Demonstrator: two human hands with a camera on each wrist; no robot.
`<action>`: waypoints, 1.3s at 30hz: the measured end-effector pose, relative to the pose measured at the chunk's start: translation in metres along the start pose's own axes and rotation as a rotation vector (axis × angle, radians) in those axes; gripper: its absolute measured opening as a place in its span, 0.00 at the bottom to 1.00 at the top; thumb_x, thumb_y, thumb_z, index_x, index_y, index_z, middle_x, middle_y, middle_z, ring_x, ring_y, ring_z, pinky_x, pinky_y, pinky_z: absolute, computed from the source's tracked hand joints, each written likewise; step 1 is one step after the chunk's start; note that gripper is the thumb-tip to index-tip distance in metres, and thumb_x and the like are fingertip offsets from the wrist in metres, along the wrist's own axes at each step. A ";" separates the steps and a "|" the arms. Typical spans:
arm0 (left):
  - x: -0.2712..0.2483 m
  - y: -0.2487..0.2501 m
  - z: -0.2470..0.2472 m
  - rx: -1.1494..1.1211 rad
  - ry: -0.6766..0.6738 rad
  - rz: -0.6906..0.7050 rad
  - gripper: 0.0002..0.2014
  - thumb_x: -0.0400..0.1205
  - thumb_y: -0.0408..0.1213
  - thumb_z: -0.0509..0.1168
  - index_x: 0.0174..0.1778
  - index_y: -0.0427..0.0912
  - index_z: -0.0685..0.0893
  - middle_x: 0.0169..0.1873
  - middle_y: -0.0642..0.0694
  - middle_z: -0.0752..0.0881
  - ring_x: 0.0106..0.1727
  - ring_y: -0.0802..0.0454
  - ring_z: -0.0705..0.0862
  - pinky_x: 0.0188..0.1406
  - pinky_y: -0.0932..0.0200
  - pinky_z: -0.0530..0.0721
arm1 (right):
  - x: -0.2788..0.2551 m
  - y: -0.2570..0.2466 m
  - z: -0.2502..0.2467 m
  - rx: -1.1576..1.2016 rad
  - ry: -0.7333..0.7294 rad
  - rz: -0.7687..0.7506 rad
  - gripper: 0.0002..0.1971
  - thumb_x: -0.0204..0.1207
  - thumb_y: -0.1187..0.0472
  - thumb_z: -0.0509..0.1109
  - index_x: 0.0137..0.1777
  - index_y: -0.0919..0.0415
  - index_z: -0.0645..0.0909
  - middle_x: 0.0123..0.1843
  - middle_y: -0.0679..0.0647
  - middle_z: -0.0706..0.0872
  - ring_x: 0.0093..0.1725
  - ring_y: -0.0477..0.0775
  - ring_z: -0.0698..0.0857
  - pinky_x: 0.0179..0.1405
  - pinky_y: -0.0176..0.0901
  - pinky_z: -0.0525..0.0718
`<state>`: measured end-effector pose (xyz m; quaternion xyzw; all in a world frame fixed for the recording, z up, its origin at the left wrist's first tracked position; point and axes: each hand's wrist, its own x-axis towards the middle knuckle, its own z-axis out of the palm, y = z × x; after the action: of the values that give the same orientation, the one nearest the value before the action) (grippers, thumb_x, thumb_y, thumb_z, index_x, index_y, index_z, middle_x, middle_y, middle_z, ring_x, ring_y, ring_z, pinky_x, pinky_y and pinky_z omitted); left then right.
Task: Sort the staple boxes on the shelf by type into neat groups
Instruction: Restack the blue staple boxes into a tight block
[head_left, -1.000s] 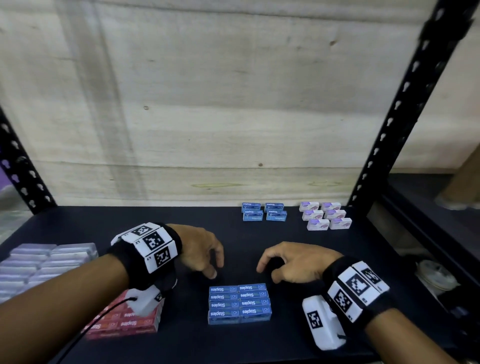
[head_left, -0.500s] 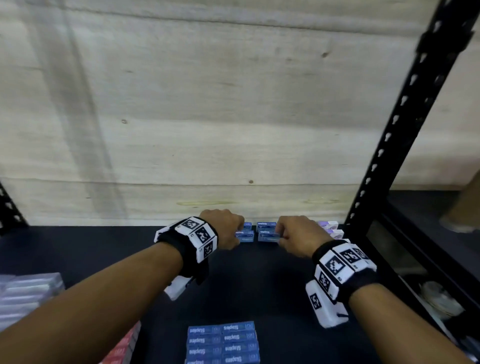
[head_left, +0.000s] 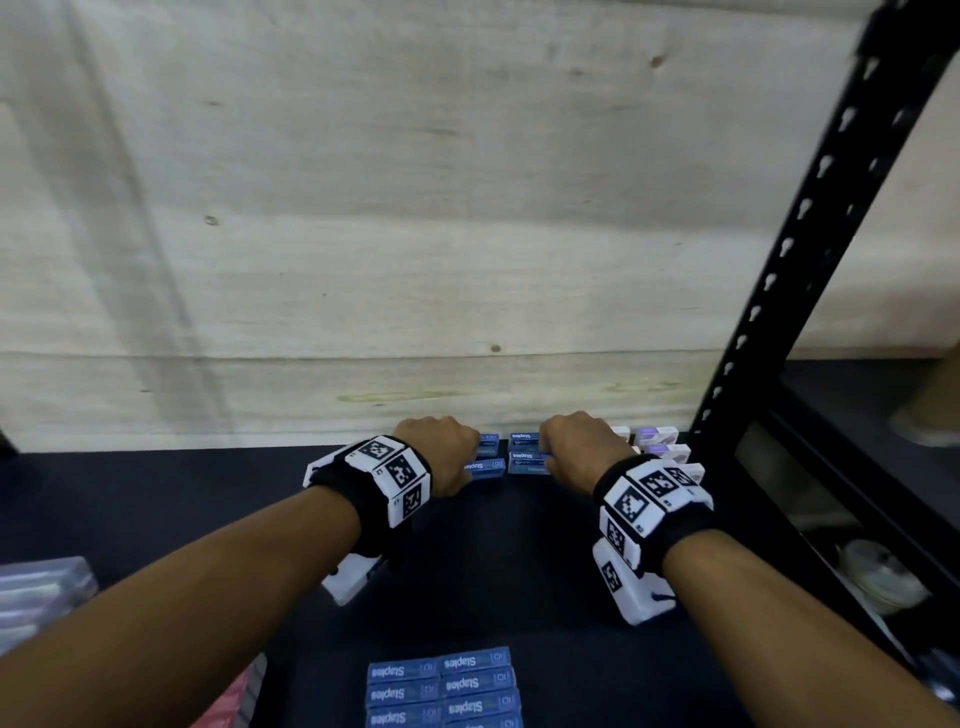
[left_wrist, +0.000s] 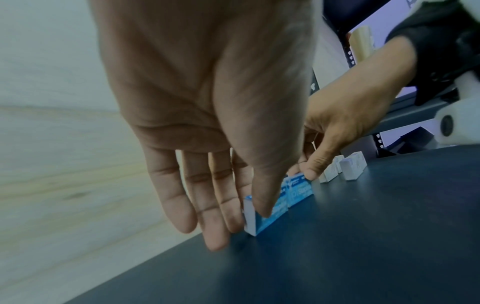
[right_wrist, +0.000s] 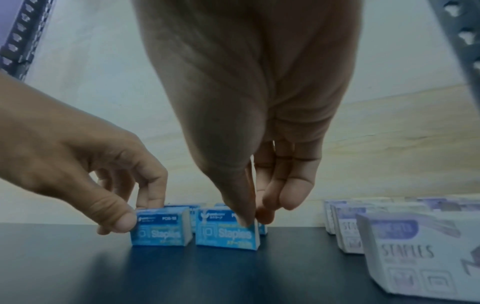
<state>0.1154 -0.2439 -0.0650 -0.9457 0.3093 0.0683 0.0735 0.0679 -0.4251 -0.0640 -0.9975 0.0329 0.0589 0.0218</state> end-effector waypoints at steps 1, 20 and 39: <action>-0.004 -0.001 -0.001 -0.015 -0.010 0.003 0.11 0.82 0.47 0.65 0.58 0.49 0.79 0.54 0.46 0.82 0.48 0.44 0.81 0.42 0.54 0.76 | -0.003 -0.002 -0.001 0.002 -0.004 -0.004 0.10 0.80 0.66 0.68 0.61 0.62 0.81 0.58 0.61 0.85 0.57 0.64 0.85 0.54 0.50 0.84; -0.129 -0.018 0.002 -0.156 -0.274 0.066 0.11 0.78 0.48 0.72 0.54 0.50 0.84 0.53 0.51 0.86 0.53 0.49 0.84 0.48 0.59 0.79 | -0.098 -0.045 0.005 0.166 -0.220 -0.192 0.06 0.79 0.52 0.73 0.49 0.46 0.78 0.48 0.45 0.81 0.47 0.49 0.83 0.45 0.42 0.79; -0.164 -0.016 -0.003 -0.138 -0.393 0.146 0.14 0.80 0.46 0.70 0.61 0.53 0.82 0.58 0.53 0.83 0.53 0.54 0.80 0.53 0.58 0.79 | -0.129 -0.044 -0.009 0.112 -0.404 -0.259 0.10 0.78 0.50 0.74 0.57 0.47 0.83 0.54 0.41 0.84 0.55 0.46 0.84 0.57 0.43 0.81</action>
<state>-0.0057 -0.1376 -0.0322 -0.8919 0.3514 0.2776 0.0626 -0.0558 -0.3733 -0.0375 -0.9586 -0.0973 0.2520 0.0905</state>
